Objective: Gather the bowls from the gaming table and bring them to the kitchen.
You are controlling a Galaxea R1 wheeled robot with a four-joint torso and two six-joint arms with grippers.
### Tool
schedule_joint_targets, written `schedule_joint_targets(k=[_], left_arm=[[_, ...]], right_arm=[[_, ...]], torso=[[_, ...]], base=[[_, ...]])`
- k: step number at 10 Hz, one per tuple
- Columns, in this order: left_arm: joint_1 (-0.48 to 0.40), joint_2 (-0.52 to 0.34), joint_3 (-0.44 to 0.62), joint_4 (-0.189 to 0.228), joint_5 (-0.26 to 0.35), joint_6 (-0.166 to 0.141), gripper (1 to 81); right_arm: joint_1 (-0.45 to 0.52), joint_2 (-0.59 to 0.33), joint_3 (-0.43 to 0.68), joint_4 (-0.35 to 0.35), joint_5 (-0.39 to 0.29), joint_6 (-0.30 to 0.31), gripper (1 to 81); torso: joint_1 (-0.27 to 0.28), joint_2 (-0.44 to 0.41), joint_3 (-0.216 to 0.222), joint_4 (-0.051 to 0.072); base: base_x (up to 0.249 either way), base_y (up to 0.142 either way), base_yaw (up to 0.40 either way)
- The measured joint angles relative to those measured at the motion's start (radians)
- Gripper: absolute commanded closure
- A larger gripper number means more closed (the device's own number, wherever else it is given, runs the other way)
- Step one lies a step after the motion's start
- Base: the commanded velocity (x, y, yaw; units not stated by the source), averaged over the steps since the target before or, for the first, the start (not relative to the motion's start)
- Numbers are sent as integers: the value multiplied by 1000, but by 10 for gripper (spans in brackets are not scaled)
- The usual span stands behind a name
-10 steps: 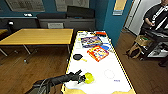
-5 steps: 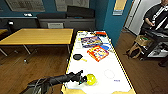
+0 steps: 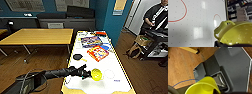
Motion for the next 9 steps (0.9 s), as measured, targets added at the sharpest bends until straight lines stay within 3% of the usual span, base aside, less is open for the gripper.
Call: schedule_joint_targets(k=[2, 5, 7, 9], left_arm=[[-15, -67, 82, 11, 2, 0, 811], [1, -213, 244, 64, 5, 0, 811], [88, -340, 321, 119, 15, 0, 811], [228, -406, 385, 179, 20, -1, 811]], right_arm=[[-1, -1, 0, 0, -1, 0, 811], [-1, -13, 0, -2, -4, 0, 811], [-1, -13, 0, -4, -9, -4, 811], [-7, -11, 0, -4, -15, -4, 811]], torso=[[0, 0, 0, 0], [0, 0, 2, 0], [0, 0, 24, 0], [0, 0, 51, 0]], base=[[0, 0, 0], [0, 0, 0], [0, 0, 0], [0, 0, 0]])
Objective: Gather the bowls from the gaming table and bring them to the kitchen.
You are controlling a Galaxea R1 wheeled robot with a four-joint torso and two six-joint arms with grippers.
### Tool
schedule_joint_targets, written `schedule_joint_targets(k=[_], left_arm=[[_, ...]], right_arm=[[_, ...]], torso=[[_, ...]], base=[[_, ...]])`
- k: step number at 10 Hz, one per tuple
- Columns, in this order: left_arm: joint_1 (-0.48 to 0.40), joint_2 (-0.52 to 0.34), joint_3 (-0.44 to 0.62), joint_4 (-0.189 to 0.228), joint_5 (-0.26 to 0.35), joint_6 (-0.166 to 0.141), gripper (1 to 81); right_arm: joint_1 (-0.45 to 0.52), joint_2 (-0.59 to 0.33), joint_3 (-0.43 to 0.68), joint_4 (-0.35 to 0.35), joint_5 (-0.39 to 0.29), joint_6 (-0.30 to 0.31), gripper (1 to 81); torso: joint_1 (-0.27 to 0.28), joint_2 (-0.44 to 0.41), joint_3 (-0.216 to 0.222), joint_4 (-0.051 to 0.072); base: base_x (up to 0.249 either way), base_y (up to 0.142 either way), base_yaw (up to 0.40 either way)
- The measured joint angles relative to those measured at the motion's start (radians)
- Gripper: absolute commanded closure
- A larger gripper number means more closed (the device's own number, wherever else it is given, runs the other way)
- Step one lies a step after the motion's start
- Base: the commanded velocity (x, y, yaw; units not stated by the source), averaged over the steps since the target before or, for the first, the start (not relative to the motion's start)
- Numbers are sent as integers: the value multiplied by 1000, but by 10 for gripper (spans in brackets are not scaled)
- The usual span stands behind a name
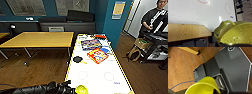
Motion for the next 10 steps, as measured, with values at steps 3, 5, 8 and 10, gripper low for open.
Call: schedule_joint_targets(k=[3, 5, 8, 10], left_arm=[[180, -67, 15, 108, -57, -2, 811], [315, -87, -29, 171, -115, -2, 811], [480, -96, -188, 254, -249, -2, 811], [558, -73, -314, 301, -344, -2, 811]], right_arm=[[-8, 0, -5, -1, -8, -1, 811], [-8, -1, -14, -1, -10, -1, 811], [-9, -1, -19, -2, -10, -1, 811], [-8, 0, -25, -2, -10, -1, 811]], torso=[[0, 0, 40, 0], [-1, 0, 67, 0], [-3, -1, 77, 0], [-3, -2, 77, 0]], base=[[0, 0, 0], [0, 0, 0], [0, 0, 0], [0, 0, 0]])
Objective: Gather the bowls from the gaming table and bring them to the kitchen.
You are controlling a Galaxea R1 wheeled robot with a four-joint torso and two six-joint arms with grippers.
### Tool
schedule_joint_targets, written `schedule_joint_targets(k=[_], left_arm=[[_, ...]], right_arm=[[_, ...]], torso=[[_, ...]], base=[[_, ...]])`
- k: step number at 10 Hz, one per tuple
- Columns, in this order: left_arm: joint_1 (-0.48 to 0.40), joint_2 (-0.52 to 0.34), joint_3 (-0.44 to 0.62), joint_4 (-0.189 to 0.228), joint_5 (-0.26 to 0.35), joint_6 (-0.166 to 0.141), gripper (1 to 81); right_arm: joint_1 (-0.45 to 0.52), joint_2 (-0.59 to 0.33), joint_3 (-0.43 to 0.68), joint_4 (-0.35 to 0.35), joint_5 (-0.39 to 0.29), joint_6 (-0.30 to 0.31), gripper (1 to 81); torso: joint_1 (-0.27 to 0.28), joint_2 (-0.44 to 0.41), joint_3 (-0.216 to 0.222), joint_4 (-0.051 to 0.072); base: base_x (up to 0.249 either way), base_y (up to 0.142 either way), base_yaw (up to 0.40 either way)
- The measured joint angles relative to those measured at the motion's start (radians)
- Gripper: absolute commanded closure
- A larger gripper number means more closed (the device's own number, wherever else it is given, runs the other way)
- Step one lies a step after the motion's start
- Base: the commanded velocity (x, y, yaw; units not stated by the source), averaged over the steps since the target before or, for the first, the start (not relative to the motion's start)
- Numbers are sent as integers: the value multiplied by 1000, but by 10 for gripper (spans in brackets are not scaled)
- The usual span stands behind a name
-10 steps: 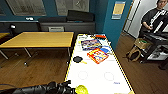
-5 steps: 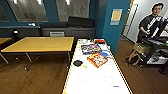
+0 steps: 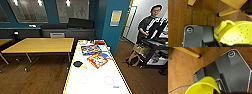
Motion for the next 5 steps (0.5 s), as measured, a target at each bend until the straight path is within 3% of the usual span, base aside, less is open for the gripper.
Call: schedule_joint_targets(k=[5], left_arm=[[210, 104, -326, 80, -264, 0, 811]], right_arm=[[-14, 3, -44, -2, -26, 0, 811]], torso=[[0, 0, 15, 0]], base=[[0, 0, 0]])
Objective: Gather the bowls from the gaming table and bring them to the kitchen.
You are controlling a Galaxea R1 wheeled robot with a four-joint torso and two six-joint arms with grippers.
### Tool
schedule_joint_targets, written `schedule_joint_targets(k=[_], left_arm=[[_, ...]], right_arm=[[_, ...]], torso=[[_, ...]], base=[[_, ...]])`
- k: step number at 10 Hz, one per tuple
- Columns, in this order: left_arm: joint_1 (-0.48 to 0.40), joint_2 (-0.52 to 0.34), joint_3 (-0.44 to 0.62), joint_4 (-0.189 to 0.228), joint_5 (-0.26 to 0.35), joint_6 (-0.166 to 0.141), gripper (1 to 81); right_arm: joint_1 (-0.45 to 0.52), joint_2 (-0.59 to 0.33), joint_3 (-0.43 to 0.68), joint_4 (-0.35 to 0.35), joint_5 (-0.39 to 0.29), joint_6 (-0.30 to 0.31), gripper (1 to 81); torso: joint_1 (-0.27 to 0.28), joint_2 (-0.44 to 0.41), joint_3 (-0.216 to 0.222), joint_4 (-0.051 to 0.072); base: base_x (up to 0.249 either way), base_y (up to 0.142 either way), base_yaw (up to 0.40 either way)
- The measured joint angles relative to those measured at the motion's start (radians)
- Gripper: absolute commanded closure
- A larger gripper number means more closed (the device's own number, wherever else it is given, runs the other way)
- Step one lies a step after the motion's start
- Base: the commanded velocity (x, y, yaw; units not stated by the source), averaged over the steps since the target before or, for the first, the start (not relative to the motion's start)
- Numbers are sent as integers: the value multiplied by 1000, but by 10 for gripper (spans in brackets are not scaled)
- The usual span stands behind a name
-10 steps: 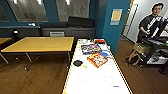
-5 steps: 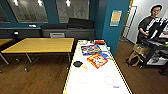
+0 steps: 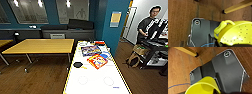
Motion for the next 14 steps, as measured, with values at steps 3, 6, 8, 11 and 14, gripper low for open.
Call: schedule_joint_targets(k=[3, 6, 8, 11, 14], left_arm=[[85, 73, -180, 23, -137, 0, 811], [140, 150, -329, 35, -225, 2, 811], [156, 215, -419, 40, -251, 4, 811], [174, 309, -542, 54, -268, 15, 811], [194, 371, -602, 76, -280, 22, 811]], right_arm=[[-9, 7, -2, -2, 0, 0, 811], [-14, 14, -12, -3, -16, -2, 811], [-22, 15, -34, -14, -35, -3, 811], [-28, 61, -89, -29, -54, -4, 811], [-30, 106, -167, -45, -65, -7, 811]], torso=[[-2, -2, 41, 0], [-3, -2, 44, 0], [-3, -3, 44, 0], [-3, -3, 44, 0], [-3, -3, 44, 0]], base=[[0, 0, 0], [0, 0, 0], [0, 0, 0], [-25, 0, 0], [-107, 0, 0]])
